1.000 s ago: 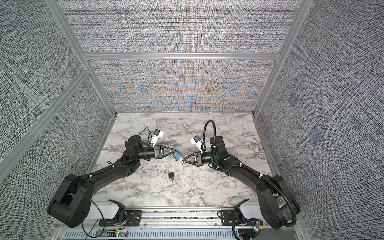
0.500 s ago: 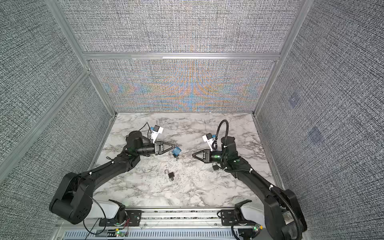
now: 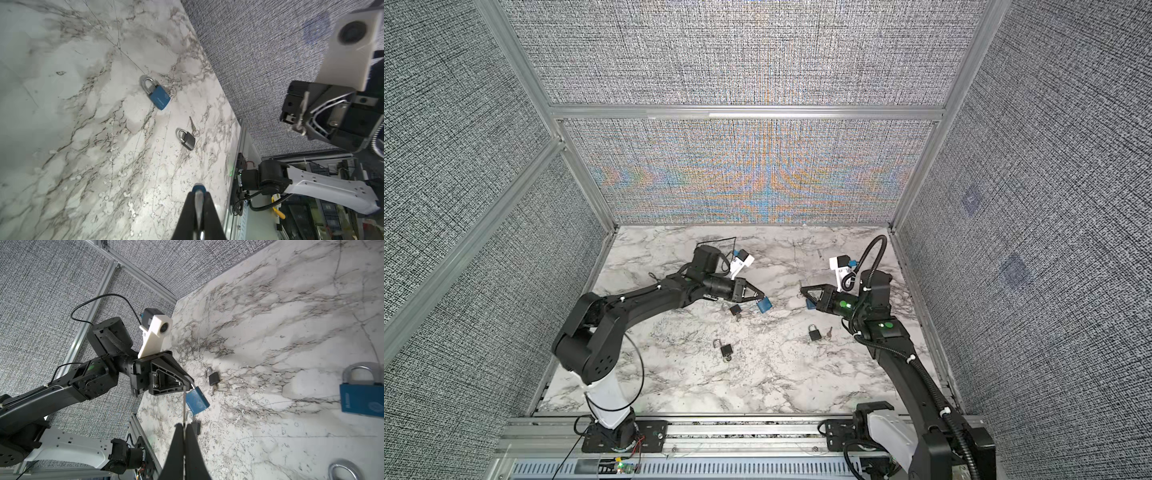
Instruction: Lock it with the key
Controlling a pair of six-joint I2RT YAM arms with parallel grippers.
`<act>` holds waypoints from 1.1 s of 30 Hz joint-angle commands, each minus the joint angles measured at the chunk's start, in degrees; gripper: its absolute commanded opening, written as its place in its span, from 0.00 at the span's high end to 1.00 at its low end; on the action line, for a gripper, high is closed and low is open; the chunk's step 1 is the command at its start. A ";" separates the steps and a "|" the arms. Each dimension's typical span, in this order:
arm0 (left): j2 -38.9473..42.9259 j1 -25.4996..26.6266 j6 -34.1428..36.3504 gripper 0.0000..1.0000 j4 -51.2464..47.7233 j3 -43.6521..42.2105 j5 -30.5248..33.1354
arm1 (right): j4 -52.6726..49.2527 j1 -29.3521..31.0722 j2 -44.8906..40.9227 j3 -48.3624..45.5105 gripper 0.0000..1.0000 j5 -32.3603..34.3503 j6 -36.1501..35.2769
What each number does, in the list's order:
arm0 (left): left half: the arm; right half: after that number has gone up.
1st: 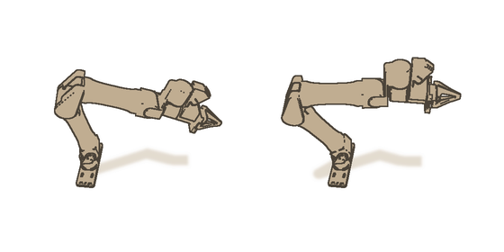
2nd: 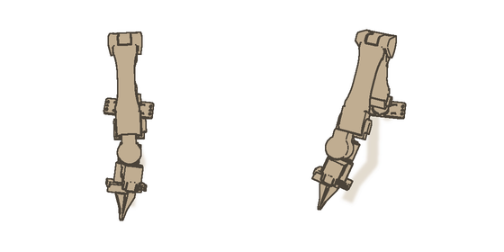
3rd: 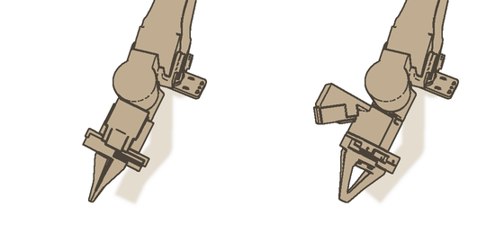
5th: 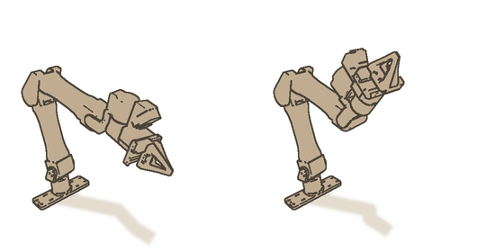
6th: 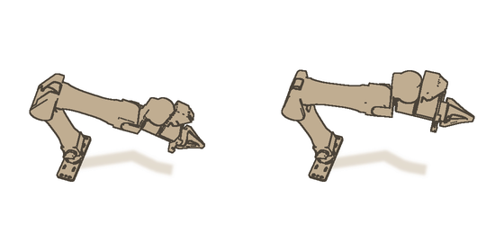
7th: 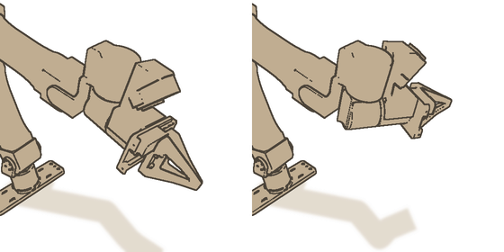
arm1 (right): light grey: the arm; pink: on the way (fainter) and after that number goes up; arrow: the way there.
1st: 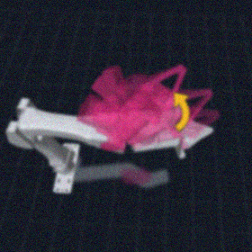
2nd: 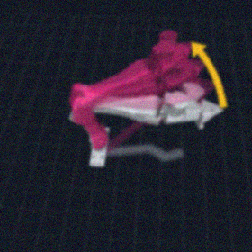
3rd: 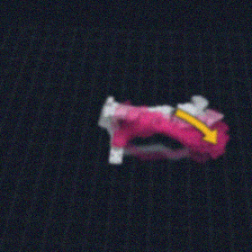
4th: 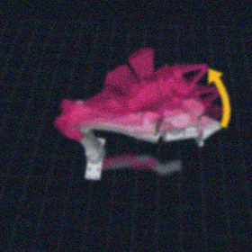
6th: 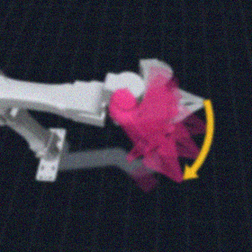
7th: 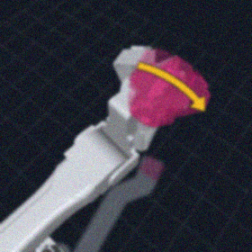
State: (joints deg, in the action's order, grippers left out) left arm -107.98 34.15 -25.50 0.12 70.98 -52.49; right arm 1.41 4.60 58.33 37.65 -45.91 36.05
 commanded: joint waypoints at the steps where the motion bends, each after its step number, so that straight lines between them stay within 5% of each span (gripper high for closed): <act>1: -5.42 1.43 3.62 1.00 -6.44 6.26 0.36 | -0.71 -1.15 -0.56 -0.88 1.00 -0.47 0.81; 17: -35.89 4.80 13.13 1.00 -33.96 49.20 0.72 | -4.75 -6.07 -6.95 -2.72 1.00 -3.83 -1.37; 33: -38.36 5.10 16.22 1.00 -37.72 51.39 -0.52 | -5.18 -6.76 -3.01 -1.17 1.00 -6.92 -1.88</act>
State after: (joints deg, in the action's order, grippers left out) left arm -146.56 39.29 -11.73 -35.16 122.85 -51.62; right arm -3.92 -2.20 54.89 36.12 -51.42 34.57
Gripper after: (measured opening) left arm 0.095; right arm 0.047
